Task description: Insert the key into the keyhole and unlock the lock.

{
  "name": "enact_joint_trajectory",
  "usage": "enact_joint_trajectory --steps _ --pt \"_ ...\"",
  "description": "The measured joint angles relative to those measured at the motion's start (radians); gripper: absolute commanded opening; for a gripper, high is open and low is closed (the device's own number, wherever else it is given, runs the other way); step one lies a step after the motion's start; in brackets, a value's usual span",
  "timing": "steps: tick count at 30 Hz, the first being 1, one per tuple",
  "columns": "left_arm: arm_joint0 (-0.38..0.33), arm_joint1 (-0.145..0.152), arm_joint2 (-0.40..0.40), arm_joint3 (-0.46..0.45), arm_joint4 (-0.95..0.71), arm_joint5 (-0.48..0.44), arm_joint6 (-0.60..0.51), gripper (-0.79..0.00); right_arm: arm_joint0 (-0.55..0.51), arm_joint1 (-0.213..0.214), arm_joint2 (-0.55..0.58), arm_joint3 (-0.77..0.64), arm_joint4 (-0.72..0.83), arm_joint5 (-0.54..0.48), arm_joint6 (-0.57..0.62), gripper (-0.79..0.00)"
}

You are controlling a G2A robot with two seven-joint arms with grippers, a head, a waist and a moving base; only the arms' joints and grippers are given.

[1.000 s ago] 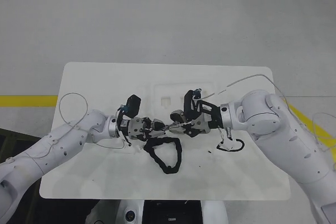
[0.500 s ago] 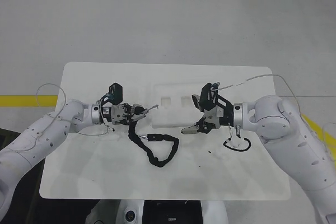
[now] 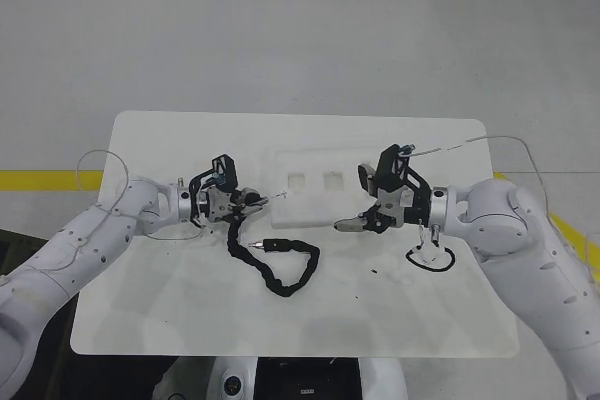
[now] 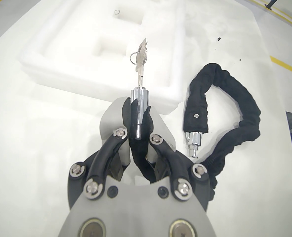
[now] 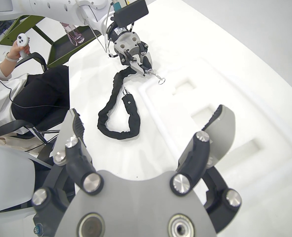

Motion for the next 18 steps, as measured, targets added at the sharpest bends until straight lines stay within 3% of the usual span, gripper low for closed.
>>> enact_joint_trajectory --steps 7,12,18 --pt "0.016 -0.012 -0.051 0.01 -0.015 -0.017 0.041 0.0 -0.03 0.003 0.042 0.033 -0.062 -0.036 -0.1 0.0" --pt "0.05 -0.01 -0.123 0.032 -0.06 -0.037 0.232 0.0 -0.03 0.006 0.082 0.056 -0.153 -0.049 -0.172 0.0" --pt "0.054 -0.012 -0.212 0.075 -0.002 -0.053 0.466 0.0 -0.025 0.01 0.143 0.078 -0.329 -0.024 -0.289 0.0"
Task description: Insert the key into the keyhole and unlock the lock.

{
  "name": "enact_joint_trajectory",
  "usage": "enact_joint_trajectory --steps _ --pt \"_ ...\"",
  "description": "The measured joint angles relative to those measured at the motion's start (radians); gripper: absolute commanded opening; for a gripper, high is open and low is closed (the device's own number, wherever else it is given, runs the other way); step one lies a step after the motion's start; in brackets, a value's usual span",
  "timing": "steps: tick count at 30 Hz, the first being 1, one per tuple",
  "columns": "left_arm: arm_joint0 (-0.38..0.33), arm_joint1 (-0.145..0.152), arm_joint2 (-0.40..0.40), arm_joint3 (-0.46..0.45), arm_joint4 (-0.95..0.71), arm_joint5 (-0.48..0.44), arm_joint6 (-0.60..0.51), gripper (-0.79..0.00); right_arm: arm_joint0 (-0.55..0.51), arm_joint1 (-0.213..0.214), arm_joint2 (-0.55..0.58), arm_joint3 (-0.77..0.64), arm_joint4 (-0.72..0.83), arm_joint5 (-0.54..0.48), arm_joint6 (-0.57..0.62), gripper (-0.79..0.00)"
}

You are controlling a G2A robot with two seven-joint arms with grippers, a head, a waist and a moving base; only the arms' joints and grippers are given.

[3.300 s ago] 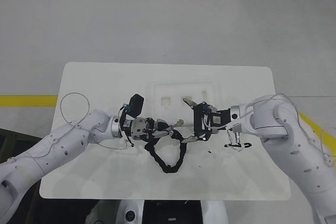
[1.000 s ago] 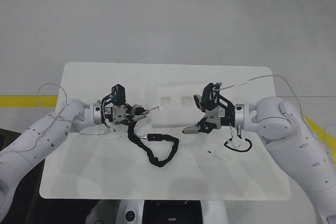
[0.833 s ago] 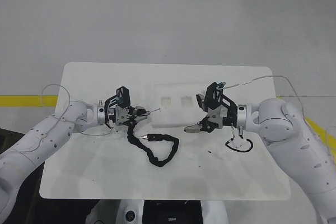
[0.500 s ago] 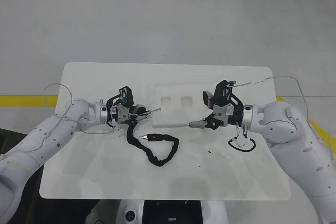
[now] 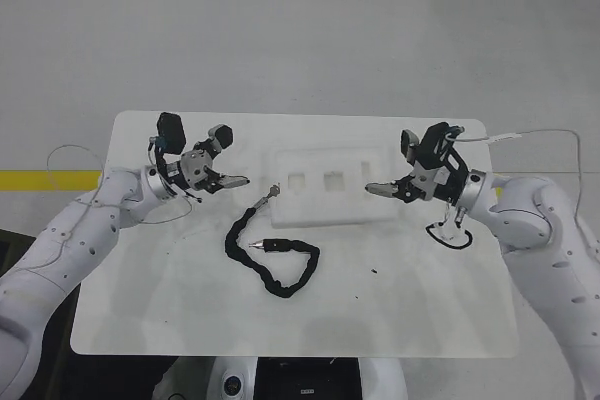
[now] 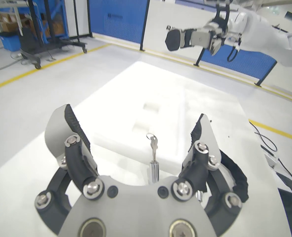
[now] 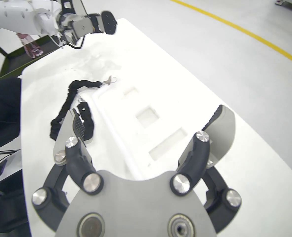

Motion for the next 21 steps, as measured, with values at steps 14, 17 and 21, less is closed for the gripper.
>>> enact_joint_trajectory --steps 14,17,21 --pt "-0.08 -0.019 -0.131 0.212 0.155 -0.007 0.178 0.0 0.069 -0.006 0.039 0.091 -0.25 0.142 -0.103 0.0" --pt "-0.094 -0.021 -0.147 0.233 0.182 -0.027 0.174 0.0 0.072 -0.004 0.062 0.103 -0.273 0.175 -0.113 0.0" --pt "-0.099 -0.023 -0.164 0.246 0.209 -0.044 0.171 0.0 0.077 -0.001 0.086 0.099 -0.301 0.178 -0.104 0.0"
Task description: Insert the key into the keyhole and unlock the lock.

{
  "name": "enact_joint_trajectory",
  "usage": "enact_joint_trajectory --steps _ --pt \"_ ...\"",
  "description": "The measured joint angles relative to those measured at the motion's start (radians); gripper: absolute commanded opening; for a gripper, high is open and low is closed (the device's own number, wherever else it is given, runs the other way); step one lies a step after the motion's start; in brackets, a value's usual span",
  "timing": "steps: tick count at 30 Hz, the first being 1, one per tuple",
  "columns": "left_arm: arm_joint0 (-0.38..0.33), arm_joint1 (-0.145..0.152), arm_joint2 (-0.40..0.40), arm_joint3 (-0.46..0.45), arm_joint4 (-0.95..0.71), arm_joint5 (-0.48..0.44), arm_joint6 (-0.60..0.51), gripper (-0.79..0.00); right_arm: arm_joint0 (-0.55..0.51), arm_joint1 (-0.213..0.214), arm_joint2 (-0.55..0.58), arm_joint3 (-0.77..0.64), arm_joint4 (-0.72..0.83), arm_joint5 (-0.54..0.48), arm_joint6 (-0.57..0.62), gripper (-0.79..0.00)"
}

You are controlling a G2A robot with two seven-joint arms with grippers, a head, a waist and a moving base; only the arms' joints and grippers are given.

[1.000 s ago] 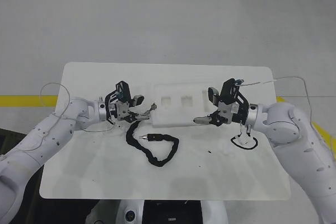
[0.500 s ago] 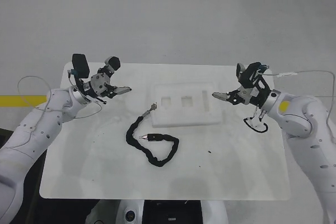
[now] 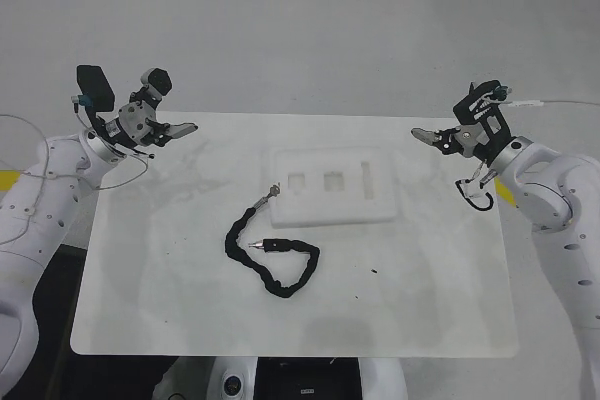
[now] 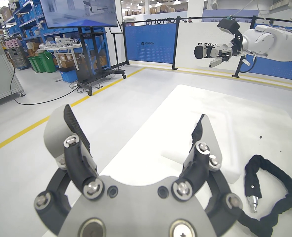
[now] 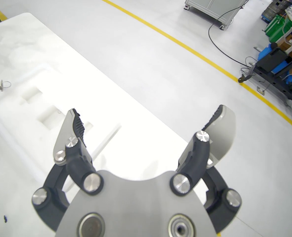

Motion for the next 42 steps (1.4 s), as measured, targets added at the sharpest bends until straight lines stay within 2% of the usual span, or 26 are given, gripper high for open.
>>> enact_joint_trajectory --steps 42 --pt "0.003 -0.003 -0.011 0.004 0.025 0.001 0.003 -0.001 0.001 0.001 0.008 0.001 0.004 -0.006 -0.002 -0.001"
